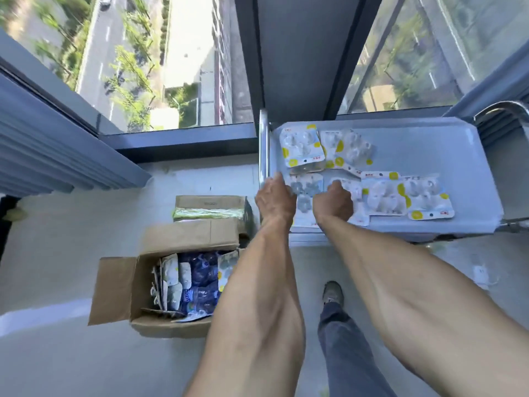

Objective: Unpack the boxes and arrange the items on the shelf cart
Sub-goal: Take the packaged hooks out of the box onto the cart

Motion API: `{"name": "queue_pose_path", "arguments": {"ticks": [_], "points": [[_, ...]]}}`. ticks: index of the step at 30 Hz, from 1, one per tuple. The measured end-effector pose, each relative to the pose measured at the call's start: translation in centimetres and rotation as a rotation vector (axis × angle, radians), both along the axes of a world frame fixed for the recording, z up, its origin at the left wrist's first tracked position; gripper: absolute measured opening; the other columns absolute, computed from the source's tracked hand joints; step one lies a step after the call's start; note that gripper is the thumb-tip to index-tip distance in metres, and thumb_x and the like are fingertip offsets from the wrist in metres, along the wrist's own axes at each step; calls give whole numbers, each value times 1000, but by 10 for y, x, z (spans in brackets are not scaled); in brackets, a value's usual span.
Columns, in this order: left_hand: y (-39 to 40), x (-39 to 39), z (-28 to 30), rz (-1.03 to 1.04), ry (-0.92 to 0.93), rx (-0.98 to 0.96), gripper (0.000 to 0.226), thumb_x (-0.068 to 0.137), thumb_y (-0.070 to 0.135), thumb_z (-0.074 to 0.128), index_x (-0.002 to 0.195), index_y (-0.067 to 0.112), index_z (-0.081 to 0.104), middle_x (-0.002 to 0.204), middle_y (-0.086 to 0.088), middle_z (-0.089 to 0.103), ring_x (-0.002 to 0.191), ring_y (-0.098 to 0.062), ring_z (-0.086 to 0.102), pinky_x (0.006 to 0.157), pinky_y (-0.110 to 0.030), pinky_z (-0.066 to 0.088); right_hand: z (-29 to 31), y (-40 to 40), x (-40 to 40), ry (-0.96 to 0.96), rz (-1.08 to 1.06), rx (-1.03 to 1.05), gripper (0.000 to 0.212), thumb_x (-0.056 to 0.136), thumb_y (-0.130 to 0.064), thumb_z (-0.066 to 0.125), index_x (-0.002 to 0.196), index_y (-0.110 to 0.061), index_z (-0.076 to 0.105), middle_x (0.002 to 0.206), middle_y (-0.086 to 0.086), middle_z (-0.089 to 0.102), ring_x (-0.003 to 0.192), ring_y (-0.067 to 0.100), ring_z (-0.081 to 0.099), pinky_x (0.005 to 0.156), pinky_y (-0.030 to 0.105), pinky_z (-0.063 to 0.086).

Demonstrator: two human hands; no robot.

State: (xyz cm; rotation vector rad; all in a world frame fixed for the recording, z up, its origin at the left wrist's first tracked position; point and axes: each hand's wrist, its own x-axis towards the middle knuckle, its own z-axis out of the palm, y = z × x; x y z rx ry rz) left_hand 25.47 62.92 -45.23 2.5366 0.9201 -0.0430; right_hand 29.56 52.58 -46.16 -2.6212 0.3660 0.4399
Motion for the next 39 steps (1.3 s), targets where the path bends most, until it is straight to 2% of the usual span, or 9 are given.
{"name": "queue_pose_path", "arguments": {"ticks": [6, 10, 15, 18, 23, 28, 33, 39], "points": [[112, -136, 0, 66, 11, 4, 10, 91, 18, 50, 94, 13, 58, 94, -12, 66, 87, -34, 64, 65, -34, 38, 5, 117, -133, -12, 30, 38, 26, 90, -14, 49, 113, -12, 59, 111, 17, 65, 105, 36, 62, 82, 39, 49], [182, -222, -16, 207, 111, -35, 5, 89, 16, 55, 92, 14, 59, 87, -11, 67, 84, -31, 66, 71, -34, 50, -8, 189, -209, 39, 151, 49, 22, 91, -15, 49, 107, -12, 63, 107, 15, 67, 103, 35, 62, 77, 35, 44], [227, -297, -62, 349, 245, -83, 16, 88, 15, 52, 99, 11, 63, 97, -16, 68, 95, -35, 66, 77, -37, 50, -59, 235, -272, 186, 275, 5, 24, 86, -11, 49, 106, -11, 62, 107, 14, 67, 99, 34, 64, 80, 35, 49], [235, -327, -108, 380, 343, -130, 19, 89, 16, 50, 104, 11, 61, 105, -17, 66, 101, -36, 63, 76, -37, 45, -107, 245, -294, 295, 311, -45, 29, 84, -14, 53, 111, -10, 63, 115, 15, 64, 107, 34, 61, 87, 36, 49], [235, -359, -206, 440, 481, -256, 19, 89, 13, 52, 106, 11, 59, 107, -14, 65, 102, -33, 63, 72, -32, 39, -203, 246, -315, 430, 378, -130, 26, 84, -14, 57, 108, -13, 65, 113, 14, 66, 105, 33, 63, 78, 30, 45], [232, -385, -313, 432, 556, -322, 24, 87, 13, 51, 109, 12, 60, 108, -13, 65, 102, -32, 63, 75, -31, 40, -305, 239, -324, 490, 414, -218, 29, 86, -14, 56, 113, -10, 64, 116, 16, 63, 106, 35, 62, 83, 34, 49], [249, -407, -414, 512, 593, -287, 33, 88, 15, 54, 121, 8, 53, 123, -17, 55, 113, -33, 56, 88, -39, 45, -406, 238, -322, 476, 437, -266, 33, 85, -13, 57, 117, -7, 58, 123, 17, 50, 106, 37, 57, 87, 39, 50], [284, -423, -503, 624, 559, -113, 41, 89, 16, 55, 126, 7, 43, 131, -16, 43, 119, -32, 46, 88, -42, 44, -501, 245, -320, 409, 408, -294, 55, 86, -11, 58, 138, -6, 40, 137, 21, 38, 125, 36, 44, 100, 40, 40]]}}
